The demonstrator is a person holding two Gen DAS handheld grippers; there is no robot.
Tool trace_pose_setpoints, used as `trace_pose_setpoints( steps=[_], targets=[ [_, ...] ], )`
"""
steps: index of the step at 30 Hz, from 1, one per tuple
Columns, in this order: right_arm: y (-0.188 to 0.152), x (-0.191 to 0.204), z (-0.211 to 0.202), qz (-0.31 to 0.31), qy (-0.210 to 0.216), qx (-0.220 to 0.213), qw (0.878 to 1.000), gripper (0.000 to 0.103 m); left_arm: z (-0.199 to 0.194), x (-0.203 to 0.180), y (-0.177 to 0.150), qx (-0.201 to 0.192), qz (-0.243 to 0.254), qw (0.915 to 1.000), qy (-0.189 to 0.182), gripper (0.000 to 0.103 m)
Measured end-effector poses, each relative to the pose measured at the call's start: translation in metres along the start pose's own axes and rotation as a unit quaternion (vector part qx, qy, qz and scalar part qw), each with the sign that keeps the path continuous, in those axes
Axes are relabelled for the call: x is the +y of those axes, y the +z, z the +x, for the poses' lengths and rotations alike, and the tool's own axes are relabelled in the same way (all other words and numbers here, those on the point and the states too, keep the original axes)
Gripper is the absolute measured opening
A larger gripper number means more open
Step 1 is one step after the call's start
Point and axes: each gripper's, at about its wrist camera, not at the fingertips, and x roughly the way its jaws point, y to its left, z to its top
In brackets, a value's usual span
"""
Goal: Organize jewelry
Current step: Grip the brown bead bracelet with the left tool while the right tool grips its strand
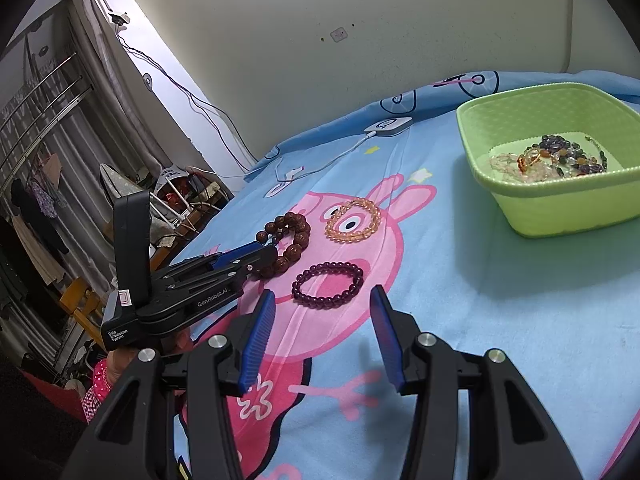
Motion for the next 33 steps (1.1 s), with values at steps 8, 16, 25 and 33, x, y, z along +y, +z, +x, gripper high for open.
trace_pose_setpoints(
  steps=[8, 16, 25, 33],
  targets=[
    [0.003, -0.003, 0.001, 0.008, -0.002, 0.006, 1.0, 0.031, -0.001, 0.04, 0.002, 0.005, -0.047, 0.9989, -0.004, 0.022],
    [0.024, -0.002, 0.018, -0.013, -0.024, 0.033, 0.999, 0.031, -0.011, 0.08, 0.016, -0.001, -0.052, 0.998, -0.036, 0.022],
    [0.043, 0.011, 0.062, -0.079, -0.094, 0.071, 0.99, 0.029, -0.001, 0.055, 0.046, 0.013, -0.018, 0.9943, -0.104, 0.022],
    [0.06, 0.018, 0.082, -0.105, -0.073, 0.079, 0.989, 0.025, 0.026, 0.09, 0.073, 0.043, -0.07, 0.9914, -0.102, 0.022]
  ],
)
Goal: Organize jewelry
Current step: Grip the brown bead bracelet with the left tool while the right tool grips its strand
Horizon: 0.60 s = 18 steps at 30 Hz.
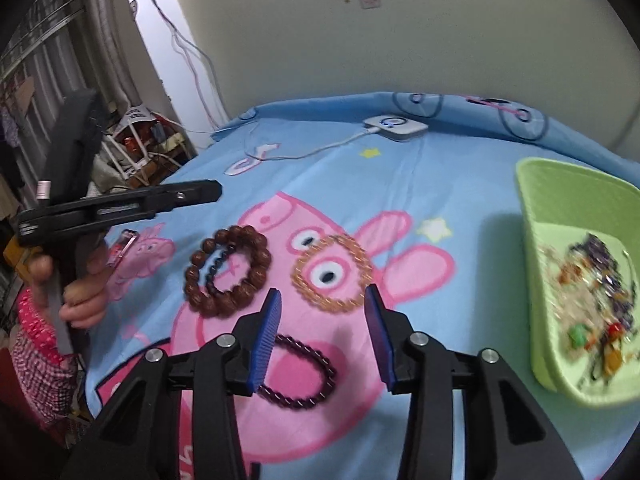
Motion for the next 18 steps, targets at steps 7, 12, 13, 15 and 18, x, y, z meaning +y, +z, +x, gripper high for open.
trace_pose_setpoints(
  steps=[7, 12, 13, 15, 18],
  targets=[
    [0.019, 0.025, 0.037, -0.032, 0.04, 0.03, 0.998, 0.021, 0.005, 0.031, -0.016, 0.024, -0.04, 0.9985, -0.029, 0.026],
    [0.023, 0.035, 0.071, -0.042, 0.049, 0.073, 0.995, 0.01, 0.018, 0.025, -0.029, 0.046, -0.031, 0.9972, -0.05, 0.025],
    [0.022, 0.039, 0.072, -0.046, 0.056, 0.075, 0.995, 0.005, 0.019, 0.024, -0.033, 0.048, -0.027, 0.9969, -0.055, 0.015],
    [0.021, 0.051, 0.067, -0.059, 0.077, 0.071, 0.993, 0.001, 0.014, 0.025, -0.039, 0.049, -0.025, 0.9967, -0.06, 0.015],
    [0.017, 0.074, 0.049, -0.091, 0.128, 0.054, 0.986, 0.0, -0.009, 0.031, -0.049, 0.029, -0.024, 0.9964, -0.076, 0.015]
  ],
)
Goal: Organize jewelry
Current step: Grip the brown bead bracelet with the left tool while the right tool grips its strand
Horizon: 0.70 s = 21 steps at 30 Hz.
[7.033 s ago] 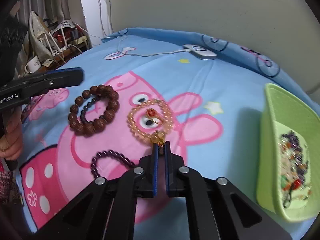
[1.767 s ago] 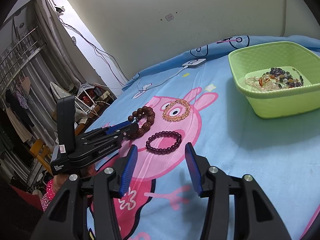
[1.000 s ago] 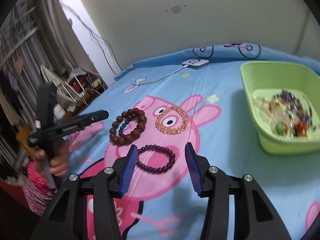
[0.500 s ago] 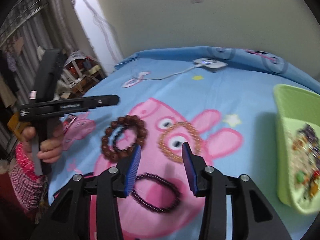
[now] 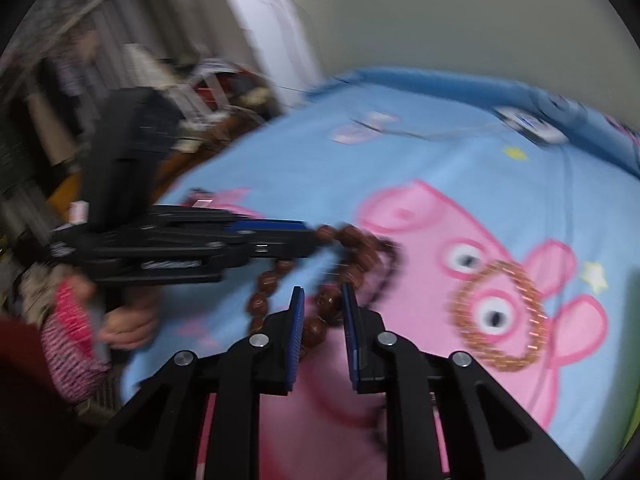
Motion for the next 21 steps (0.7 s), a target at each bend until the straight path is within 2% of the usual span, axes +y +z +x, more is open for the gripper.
trace_pose_setpoints(
  steps=[2, 4, 6, 8, 11, 13, 16, 19, 21],
  targets=[
    [0.0, 0.012, -0.002, -0.017, 0.016, 0.0, 1.0, 0.001, -0.013, 0.006, -0.007, -0.01, 0.0, 0.9999, 0.007, 0.015],
    [0.002, 0.011, -0.001, -0.019, 0.011, 0.002, 1.0, 0.001, -0.019, 0.015, -0.009, -0.011, -0.008, 0.9993, 0.035, 0.015],
    [0.007, -0.002, -0.004, -0.002, -0.014, -0.012, 1.0, 0.001, -0.025, 0.026, -0.01, -0.024, -0.023, 0.9974, 0.065, 0.015],
    [0.01, -0.014, -0.007, 0.017, -0.046, -0.022, 0.999, 0.001, -0.028, 0.03, -0.008, -0.03, -0.032, 0.9965, 0.071, 0.015],
    [0.012, -0.02, 0.009, 0.007, -0.089, 0.002, 0.996, 0.001, -0.027, 0.028, -0.003, -0.037, -0.032, 0.996, 0.074, 0.015],
    [0.011, -0.02, 0.029, -0.002, -0.121, 0.036, 0.992, 0.001, -0.023, 0.022, 0.0, -0.033, -0.03, 0.9964, 0.072, 0.015],
    [0.01, -0.015, 0.036, -0.027, -0.152, 0.051, 0.987, 0.0, -0.019, 0.007, 0.001, -0.03, -0.018, 0.9969, 0.07, 0.015],
    [0.002, -0.021, 0.024, 0.001, -0.135, 0.047, 0.99, 0.0, -0.013, -0.012, 0.001, -0.026, 0.012, 0.9968, 0.074, 0.015],
    [-0.008, -0.032, -0.002, 0.034, -0.123, 0.013, 0.992, 0.0, -0.009, -0.027, 0.001, -0.023, 0.034, 0.9969, 0.067, 0.015]
  ],
)
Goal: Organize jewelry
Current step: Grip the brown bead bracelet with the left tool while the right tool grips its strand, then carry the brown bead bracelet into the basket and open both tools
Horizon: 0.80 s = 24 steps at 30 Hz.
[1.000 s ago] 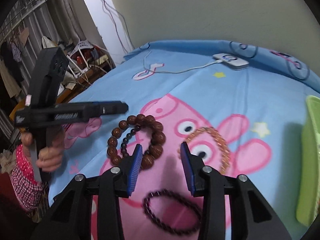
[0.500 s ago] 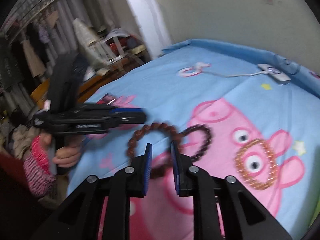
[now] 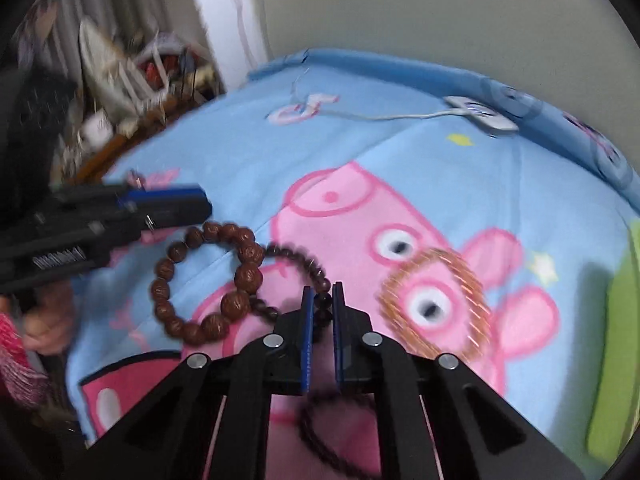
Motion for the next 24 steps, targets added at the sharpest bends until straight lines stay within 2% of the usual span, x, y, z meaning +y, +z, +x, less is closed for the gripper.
trace_pose_setpoints(
  steps=[1, 3, 5, 7, 9, 15, 20, 24],
  targets=[
    [-0.003, -0.003, -0.012, 0.015, 0.003, -0.015, 1.0, 0.0, 0.003, -0.014, 0.0, 0.004, 0.02, 0.9997, -0.01, 0.016],
    [-0.009, -0.015, -0.03, 0.04, 0.002, -0.037, 0.998, 0.0, 0.01, -0.04, 0.001, 0.007, 0.057, 0.9981, -0.024, 0.027],
    [-0.019, -0.03, -0.048, 0.063, -0.006, -0.058, 0.996, 0.0, 0.018, -0.068, 0.0, 0.005, 0.103, 0.9941, -0.033, 0.033],
    [-0.03, -0.043, -0.065, 0.086, -0.007, -0.075, 0.993, 0.0, 0.029, -0.096, 0.001, 0.009, 0.146, 0.9883, -0.041, 0.033],
    [-0.036, -0.054, -0.078, 0.106, 0.0, -0.091, 0.99, 0.0, 0.039, -0.119, 0.002, 0.015, 0.169, 0.9842, -0.05, 0.033],
    [-0.045, -0.075, -0.126, 0.124, 0.0, -0.151, 0.981, 0.0, 0.053, -0.17, 0.024, 0.004, 0.192, 0.9773, -0.089, 0.033],
    [-0.052, -0.094, -0.159, 0.128, -0.028, -0.198, 0.971, 0.0, 0.064, -0.22, 0.044, 0.002, 0.206, 0.9672, -0.149, 0.033],
    [-0.059, -0.117, -0.182, 0.143, -0.047, -0.235, 0.96, 0.0, 0.075, -0.252, 0.063, -0.005, 0.207, 0.9644, -0.164, 0.033]
  ],
)
